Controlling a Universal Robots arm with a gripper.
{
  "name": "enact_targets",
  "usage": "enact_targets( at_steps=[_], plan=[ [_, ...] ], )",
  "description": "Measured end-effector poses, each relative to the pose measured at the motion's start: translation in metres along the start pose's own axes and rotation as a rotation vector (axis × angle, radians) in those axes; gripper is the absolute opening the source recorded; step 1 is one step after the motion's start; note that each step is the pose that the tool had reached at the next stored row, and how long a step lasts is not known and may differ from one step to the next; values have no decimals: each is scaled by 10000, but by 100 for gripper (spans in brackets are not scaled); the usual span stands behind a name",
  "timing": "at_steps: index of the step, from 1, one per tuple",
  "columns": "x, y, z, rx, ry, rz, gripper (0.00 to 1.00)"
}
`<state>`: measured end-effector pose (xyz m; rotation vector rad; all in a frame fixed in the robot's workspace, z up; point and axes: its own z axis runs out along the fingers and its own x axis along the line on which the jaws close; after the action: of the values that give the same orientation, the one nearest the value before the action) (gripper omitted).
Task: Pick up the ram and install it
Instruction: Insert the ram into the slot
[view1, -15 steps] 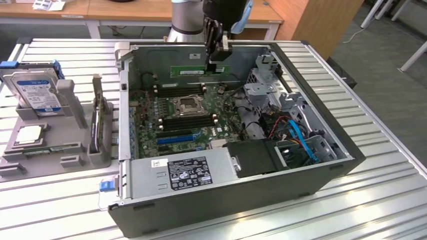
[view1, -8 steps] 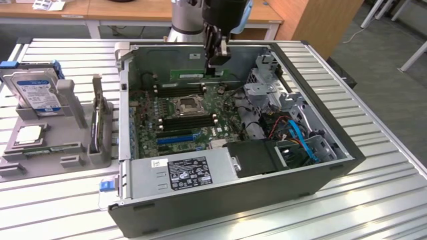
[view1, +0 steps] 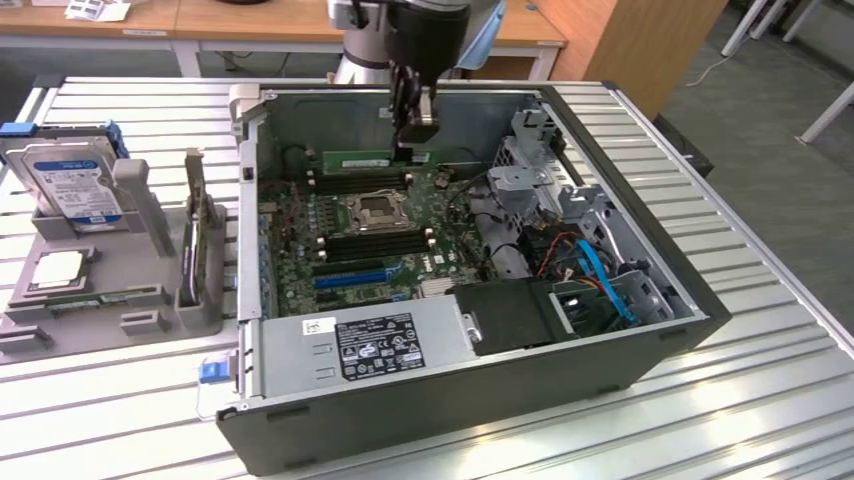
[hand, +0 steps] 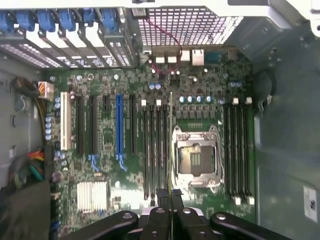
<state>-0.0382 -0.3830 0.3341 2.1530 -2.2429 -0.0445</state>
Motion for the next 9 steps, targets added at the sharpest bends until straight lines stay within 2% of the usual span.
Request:
enact_targets(
  at_steps=[9],
  plan=[
    [5,-4,165,0,0,8,12]
  ],
)
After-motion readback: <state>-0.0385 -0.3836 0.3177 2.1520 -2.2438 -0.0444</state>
